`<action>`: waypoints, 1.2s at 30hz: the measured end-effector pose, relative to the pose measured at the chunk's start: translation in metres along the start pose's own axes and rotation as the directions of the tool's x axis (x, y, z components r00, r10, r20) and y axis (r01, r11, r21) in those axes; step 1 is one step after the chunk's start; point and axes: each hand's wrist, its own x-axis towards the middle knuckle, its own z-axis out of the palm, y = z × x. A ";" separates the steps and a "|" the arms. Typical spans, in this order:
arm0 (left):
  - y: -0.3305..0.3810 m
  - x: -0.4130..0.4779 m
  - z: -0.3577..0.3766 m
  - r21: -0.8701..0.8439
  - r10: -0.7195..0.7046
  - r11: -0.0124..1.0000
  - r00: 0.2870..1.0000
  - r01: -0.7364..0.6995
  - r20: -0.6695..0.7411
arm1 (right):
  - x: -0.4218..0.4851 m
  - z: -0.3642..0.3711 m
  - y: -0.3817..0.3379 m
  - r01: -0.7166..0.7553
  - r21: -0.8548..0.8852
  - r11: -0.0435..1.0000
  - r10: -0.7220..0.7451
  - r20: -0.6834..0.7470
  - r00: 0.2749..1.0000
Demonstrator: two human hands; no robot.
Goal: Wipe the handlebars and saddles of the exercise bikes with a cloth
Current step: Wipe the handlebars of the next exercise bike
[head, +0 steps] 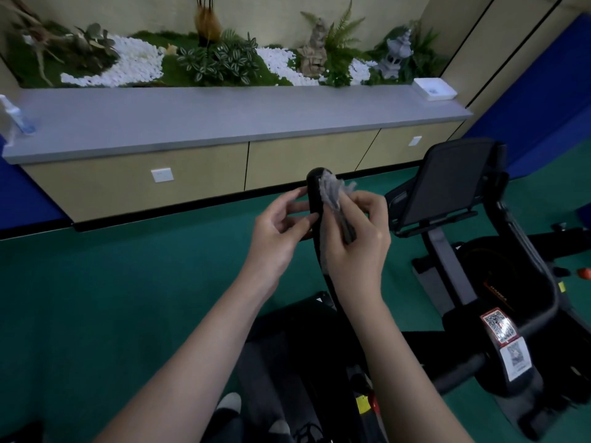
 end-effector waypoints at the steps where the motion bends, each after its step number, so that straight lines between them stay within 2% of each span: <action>1: 0.000 0.000 0.000 -0.006 -0.007 1.000 1.000 0.007 0.003 | 0.003 0.001 -0.001 0.014 0.008 1.000 -0.014 0.002 1.000; 7: 0.002 0.001 0.000 0.006 -0.007 1.000 1.000 0.007 -0.017 | -0.019 -0.012 0.000 0.015 -0.023 1.000 -0.014 0.042 0.999; 11: 0.004 -0.001 0.000 -0.009 0.004 1.000 1.000 -0.004 0.000 | 0.003 -0.003 -0.011 -0.152 0.017 0.988 0.153 -0.057 0.987; 15: 0.005 0.000 0.000 -0.018 -0.003 1.000 1.000 0.003 -0.002 | 0.032 0.009 -0.018 -0.210 0.022 0.978 0.210 -0.006 0.978; 17: 0.004 -0.001 0.000 -0.026 0.005 1.000 1.000 -0.004 0.004 | 0.049 0.012 -0.011 -0.336 0.101 0.936 0.330 0.075 0.941; 20: 0.001 -0.004 0.000 -0.034 0.015 0.999 1.000 -0.014 0.016 | 0.060 0.012 0.000 -0.540 0.194 0.819 0.475 0.299 0.828; 23: -0.003 -0.005 -0.001 -0.042 0.004 0.999 1.000 -0.004 0.007 | 0.048 0.006 0.008 -0.552 0.153 0.820 0.470 0.373 0.800; 26: -0.009 -0.007 -0.003 -0.034 -0.023 0.999 1.000 0.022 -0.011 | 0.025 -0.004 0.009 -0.485 0.037 0.874 0.445 0.344 0.827; 30: -0.016 -0.010 -0.006 -0.015 -0.075 0.997 0.997 0.075 -0.012 | 0.000 -0.011 -0.003 -0.259 -0.020 0.966 0.259 0.138 0.956; 33: -0.017 -0.010 -0.004 -0.030 -0.129 0.991 0.991 0.129 -0.015 | 0.008 -0.009 -0.009 -0.002 -0.024 1.000 0.003 0.059 0.998; 34: -0.018 -0.011 -0.003 -0.042 -0.155 0.987 0.988 0.154 -0.026 | 0.015 -0.008 -0.009 0.116 -0.017 0.993 -0.114 0.084 0.990; 36: -0.018 -0.011 -0.002 -0.062 -0.197 0.979 0.980 0.194 -0.036 | 0.034 -0.009 -0.007 0.330 -0.018 0.944 -0.321 0.191 0.928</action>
